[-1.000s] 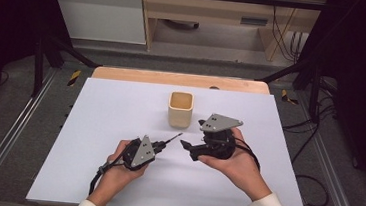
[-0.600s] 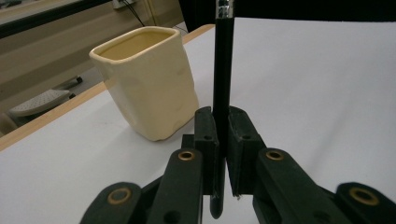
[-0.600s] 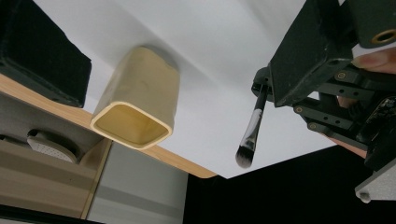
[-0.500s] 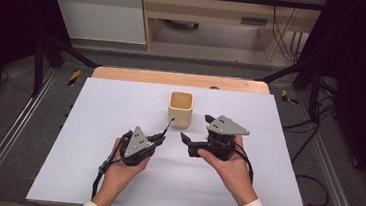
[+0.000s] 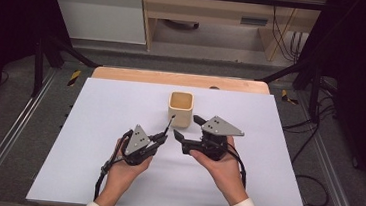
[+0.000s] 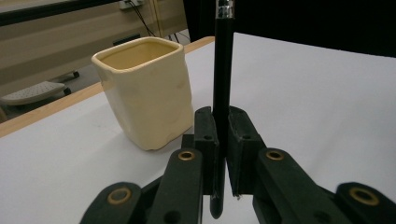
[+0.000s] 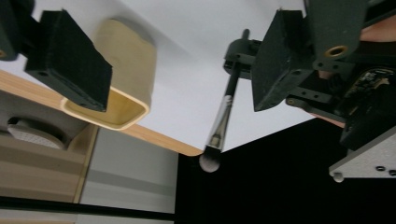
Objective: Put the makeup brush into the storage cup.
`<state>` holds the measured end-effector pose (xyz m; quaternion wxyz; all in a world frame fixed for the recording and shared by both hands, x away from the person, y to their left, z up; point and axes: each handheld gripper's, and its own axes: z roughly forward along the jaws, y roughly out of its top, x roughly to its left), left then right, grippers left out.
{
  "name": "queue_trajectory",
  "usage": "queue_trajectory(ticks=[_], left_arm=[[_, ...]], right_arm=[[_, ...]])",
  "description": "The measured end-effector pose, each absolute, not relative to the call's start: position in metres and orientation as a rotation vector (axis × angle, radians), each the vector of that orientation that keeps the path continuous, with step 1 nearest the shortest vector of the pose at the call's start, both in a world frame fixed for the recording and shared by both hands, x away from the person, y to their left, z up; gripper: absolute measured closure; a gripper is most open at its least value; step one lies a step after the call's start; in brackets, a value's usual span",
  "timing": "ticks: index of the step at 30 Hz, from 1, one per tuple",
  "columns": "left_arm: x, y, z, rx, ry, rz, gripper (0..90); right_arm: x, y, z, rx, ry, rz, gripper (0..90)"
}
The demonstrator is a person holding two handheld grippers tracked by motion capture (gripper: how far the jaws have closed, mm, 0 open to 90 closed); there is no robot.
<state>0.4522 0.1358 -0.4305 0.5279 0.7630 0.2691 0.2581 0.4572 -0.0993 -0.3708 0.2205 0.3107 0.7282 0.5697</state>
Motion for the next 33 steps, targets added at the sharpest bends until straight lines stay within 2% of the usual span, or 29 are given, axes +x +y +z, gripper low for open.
queue_trajectory(ticks=[1,2,3,5,6,7,17,29,33], left_arm=[[0.452,0.135,-0.43,1.816,0.649,0.612,83.4],[0.453,0.134,-0.43,1.813,0.65,0.608,83.4],[0.453,0.132,-0.43,1.805,0.658,0.604,83.4],[0.452,0.131,-0.43,1.8,0.662,0.598,83.4],[0.452,0.13,-0.43,1.794,0.664,0.592,83.4],[0.451,0.129,-0.43,1.789,0.666,0.596,83.4],[0.45,0.128,-0.428,1.758,0.675,0.587,83.4],[0.447,0.124,-0.428,1.739,0.675,0.567,83.3],[0.447,0.124,-0.429,1.732,0.664,0.573,81.4]], right_arm=[[0.458,-0.095,-0.372,0.857,2.033,1.593,26.9],[0.458,-0.095,-0.372,0.857,2.033,1.593,26.9],[0.458,-0.092,-0.373,0.859,2.034,1.614,32.3],[0.458,-0.09,-0.374,0.863,2.036,1.619,34.1],[0.459,-0.086,-0.375,0.873,2.042,1.628,40.4],[0.46,-0.084,-0.376,0.88,2.04,1.637,42.8],[0.465,-0.074,-0.384,0.921,2.052,1.672,55.4],[0.468,-0.069,-0.387,0.929,2.033,1.732,81.3],[0.468,-0.071,-0.386,0.917,2.054,1.756,83.2]])
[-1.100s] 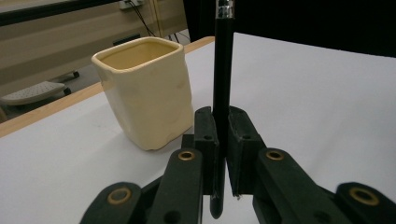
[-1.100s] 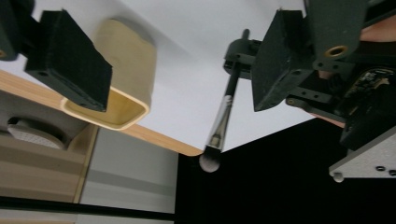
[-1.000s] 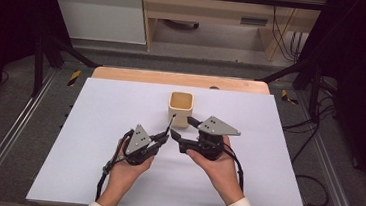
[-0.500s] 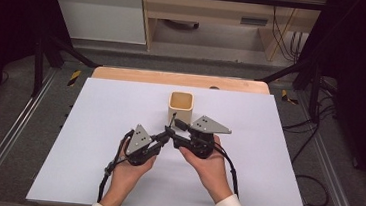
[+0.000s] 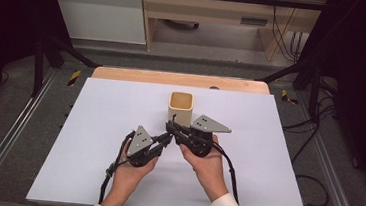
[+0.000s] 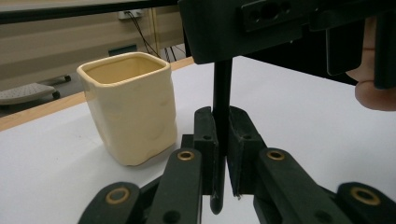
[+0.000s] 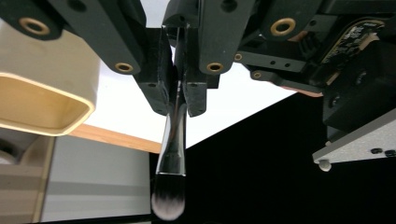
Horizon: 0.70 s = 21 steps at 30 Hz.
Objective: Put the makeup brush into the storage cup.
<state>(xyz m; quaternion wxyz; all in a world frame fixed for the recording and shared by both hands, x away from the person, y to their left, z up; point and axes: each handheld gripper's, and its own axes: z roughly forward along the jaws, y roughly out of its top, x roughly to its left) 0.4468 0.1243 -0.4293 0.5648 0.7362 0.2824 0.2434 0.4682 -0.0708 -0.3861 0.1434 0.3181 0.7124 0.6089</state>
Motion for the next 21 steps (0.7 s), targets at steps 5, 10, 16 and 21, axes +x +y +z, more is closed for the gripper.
queue_trajectory(ticks=[5,10,16,21], left_arm=[[0.446,0.132,-0.434,1.735,0.669,0.584,71.0],[0.446,0.143,-0.439,1.74,0.706,0.583,53.9],[0.444,0.162,-0.443,1.755,0.726,0.613,37.5],[0.439,0.178,-0.444,1.756,0.735,0.659,28.3]], right_arm=[[0.47,-0.076,-0.384,0.917,2.048,1.742,83.2],[0.473,-0.084,-0.382,0.924,2.047,1.704,83.2],[0.477,-0.091,-0.382,0.926,2.048,1.653,83.2],[0.48,-0.094,-0.383,0.934,2.053,1.609,83.2]])
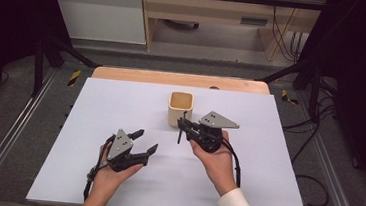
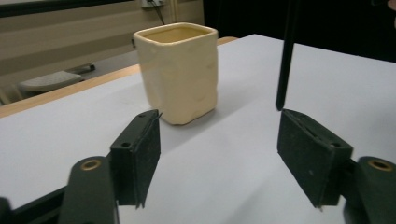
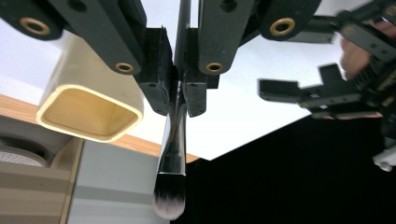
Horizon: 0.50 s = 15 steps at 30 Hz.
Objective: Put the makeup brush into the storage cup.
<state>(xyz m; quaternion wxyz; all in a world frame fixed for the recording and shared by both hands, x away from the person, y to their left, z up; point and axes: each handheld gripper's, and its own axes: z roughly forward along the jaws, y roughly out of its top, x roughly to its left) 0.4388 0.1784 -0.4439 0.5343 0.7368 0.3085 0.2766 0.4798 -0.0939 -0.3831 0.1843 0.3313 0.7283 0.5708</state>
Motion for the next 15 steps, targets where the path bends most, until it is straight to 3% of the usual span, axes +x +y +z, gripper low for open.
queue_trajectory(ticks=[9,15], left_arm=[[0.439,0.198,-0.444,1.765,0.773,0.641,16.3],[0.438,0.208,-0.446,1.759,0.784,0.693,13.0]], right_arm=[[0.482,-0.095,-0.383,0.923,2.069,1.539,83.3],[0.488,-0.1,-0.376,0.921,2.062,1.528,83.3]])
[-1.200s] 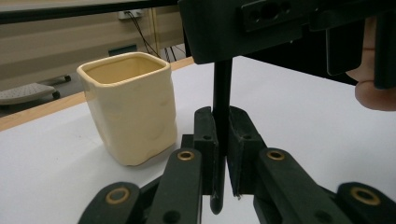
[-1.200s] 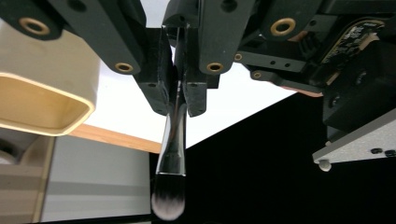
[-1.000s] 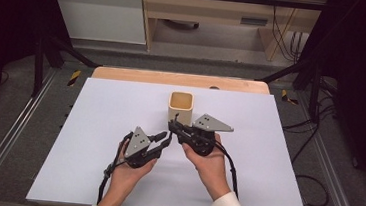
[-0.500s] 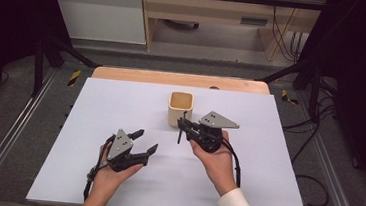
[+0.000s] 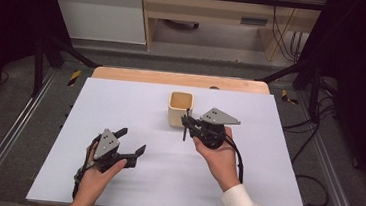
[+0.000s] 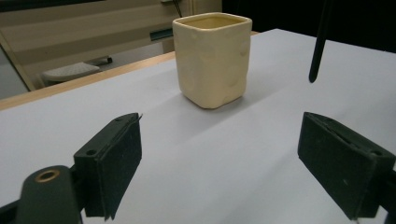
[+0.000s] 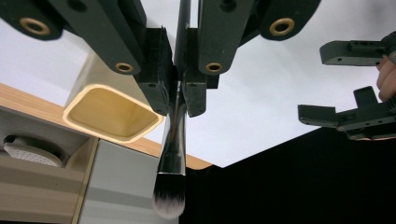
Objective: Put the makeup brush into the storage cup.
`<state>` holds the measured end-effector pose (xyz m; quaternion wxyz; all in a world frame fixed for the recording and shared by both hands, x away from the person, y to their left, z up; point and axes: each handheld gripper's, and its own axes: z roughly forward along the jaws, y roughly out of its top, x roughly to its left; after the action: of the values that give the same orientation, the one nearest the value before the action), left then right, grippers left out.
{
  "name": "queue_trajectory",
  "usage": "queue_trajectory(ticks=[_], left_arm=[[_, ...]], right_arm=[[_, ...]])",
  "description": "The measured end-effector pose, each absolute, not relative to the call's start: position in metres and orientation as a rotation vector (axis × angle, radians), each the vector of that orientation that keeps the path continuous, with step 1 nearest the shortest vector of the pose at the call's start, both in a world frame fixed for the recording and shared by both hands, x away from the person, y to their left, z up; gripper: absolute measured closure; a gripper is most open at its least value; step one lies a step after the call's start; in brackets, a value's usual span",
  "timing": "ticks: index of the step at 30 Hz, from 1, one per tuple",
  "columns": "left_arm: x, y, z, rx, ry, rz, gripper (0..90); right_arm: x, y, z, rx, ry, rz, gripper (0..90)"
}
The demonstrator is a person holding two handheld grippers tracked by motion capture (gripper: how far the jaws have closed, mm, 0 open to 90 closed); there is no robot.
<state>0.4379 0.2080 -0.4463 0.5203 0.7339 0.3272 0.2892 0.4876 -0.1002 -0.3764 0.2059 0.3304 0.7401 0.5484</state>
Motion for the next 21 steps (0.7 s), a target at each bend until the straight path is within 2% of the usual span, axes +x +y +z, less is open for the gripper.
queue_trajectory(ticks=[10,21], left_arm=[[0.437,0.228,-0.453,1.752,0.827,0.747,12.7],[0.437,0.243,-0.453,1.726,0.847,0.731,14.4]], right_arm=[[0.494,-0.104,-0.366,0.914,2.05,1.517,83.3],[0.5,-0.11,-0.352,0.919,2.031,1.507,83.2]])
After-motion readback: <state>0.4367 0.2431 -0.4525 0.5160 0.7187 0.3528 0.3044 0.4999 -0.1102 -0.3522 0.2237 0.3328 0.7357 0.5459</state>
